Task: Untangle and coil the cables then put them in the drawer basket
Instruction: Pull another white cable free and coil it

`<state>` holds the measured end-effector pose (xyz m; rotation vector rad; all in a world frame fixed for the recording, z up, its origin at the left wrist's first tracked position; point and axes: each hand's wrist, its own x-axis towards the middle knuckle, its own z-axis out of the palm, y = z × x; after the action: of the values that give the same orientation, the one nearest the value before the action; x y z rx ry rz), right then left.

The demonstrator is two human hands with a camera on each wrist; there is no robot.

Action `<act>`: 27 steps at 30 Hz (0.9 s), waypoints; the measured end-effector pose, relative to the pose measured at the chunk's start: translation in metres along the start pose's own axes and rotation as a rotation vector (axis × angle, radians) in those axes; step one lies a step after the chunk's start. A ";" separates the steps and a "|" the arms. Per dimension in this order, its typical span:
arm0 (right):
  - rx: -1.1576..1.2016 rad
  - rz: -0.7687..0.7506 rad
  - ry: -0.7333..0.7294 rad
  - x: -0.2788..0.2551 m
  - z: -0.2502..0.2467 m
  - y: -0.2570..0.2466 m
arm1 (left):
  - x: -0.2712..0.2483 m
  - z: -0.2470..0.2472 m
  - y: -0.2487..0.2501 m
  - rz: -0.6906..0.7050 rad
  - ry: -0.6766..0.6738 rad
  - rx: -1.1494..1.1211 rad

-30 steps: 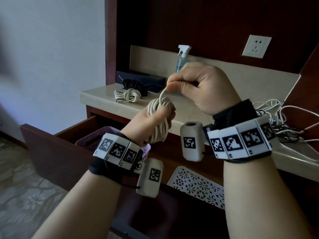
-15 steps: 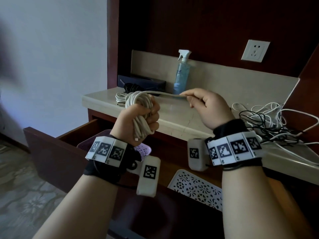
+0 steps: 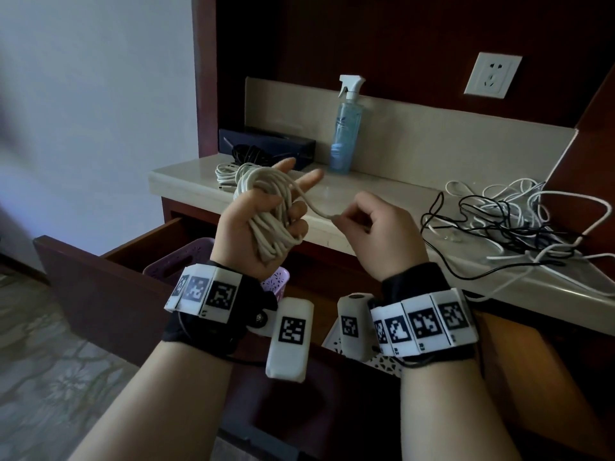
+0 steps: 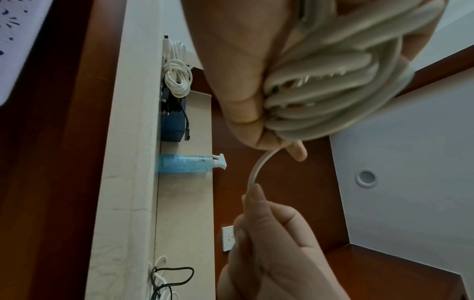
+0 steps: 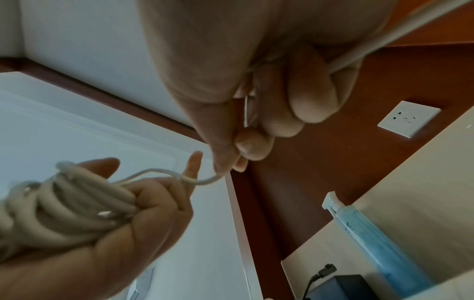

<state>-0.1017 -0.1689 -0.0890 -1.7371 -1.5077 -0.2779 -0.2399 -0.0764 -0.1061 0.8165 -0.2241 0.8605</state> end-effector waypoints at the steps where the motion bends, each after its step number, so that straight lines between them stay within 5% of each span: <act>1: -0.004 0.012 -0.013 0.000 -0.002 -0.001 | 0.000 -0.001 -0.001 0.004 -0.005 0.018; 8: -0.030 0.018 -0.132 -0.004 -0.005 -0.002 | -0.001 -0.004 -0.002 0.039 0.085 0.174; 12: -0.122 0.067 -0.288 -0.003 -0.012 0.008 | 0.006 0.001 0.001 0.055 0.142 0.066; 20: -0.766 0.382 -0.507 0.044 -0.073 0.062 | 0.045 -0.004 0.025 0.006 0.269 0.159; 23: -0.967 0.519 -0.507 0.063 -0.100 0.081 | 0.058 0.002 0.020 -0.078 0.262 0.309; 27: -0.699 0.566 -0.342 0.094 -0.125 0.093 | 0.080 0.015 -0.002 -0.183 0.256 0.467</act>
<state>0.0487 -0.1827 0.0127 -2.8033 -1.1242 -0.2293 -0.1849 -0.0415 -0.0579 1.1282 0.2853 0.8447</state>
